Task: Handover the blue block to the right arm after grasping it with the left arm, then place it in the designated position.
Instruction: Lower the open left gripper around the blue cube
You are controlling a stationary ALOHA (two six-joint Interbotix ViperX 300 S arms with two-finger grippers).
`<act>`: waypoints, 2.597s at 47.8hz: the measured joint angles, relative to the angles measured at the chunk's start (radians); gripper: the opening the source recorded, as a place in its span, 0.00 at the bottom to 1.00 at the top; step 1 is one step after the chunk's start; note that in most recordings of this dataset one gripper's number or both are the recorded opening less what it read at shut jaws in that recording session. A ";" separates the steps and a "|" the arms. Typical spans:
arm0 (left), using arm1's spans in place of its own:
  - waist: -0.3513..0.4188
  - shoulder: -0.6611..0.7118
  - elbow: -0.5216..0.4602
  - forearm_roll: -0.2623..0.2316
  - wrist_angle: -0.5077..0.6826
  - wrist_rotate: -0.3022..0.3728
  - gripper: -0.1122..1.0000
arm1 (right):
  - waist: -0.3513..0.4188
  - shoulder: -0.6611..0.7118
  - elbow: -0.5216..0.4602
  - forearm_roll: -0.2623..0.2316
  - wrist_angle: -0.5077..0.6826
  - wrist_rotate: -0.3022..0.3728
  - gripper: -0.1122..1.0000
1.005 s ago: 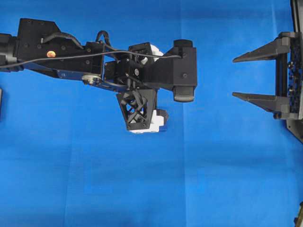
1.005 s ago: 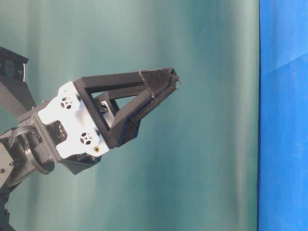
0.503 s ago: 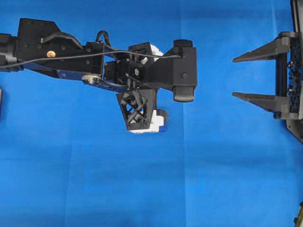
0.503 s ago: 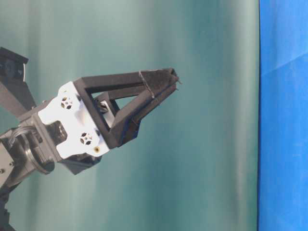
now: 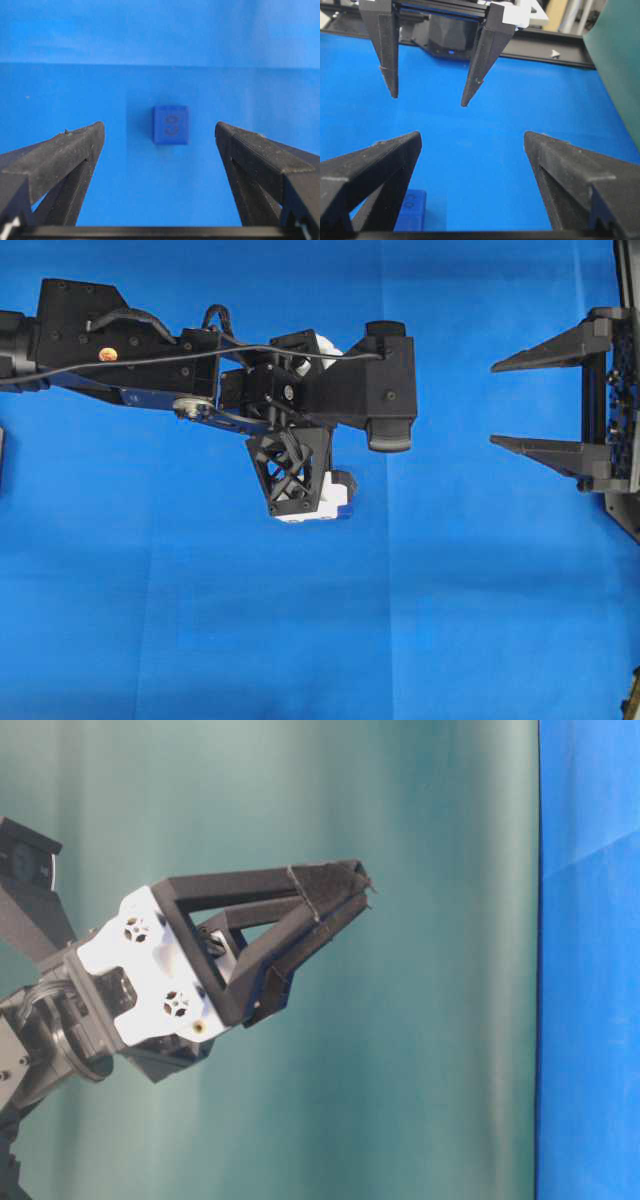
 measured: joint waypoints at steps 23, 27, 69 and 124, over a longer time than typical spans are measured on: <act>0.002 0.002 0.000 0.000 -0.002 0.000 0.94 | 0.000 0.008 0.000 0.000 0.000 0.000 0.98; 0.002 0.000 0.000 0.000 -0.002 0.000 0.94 | 0.000 0.009 0.000 -0.002 0.000 0.000 0.98; -0.044 0.112 0.163 0.000 -0.229 -0.063 0.94 | 0.000 0.041 0.000 -0.002 -0.002 0.000 0.98; -0.046 0.275 0.230 0.002 -0.431 -0.064 0.94 | 0.000 0.084 0.000 0.000 -0.003 0.000 0.98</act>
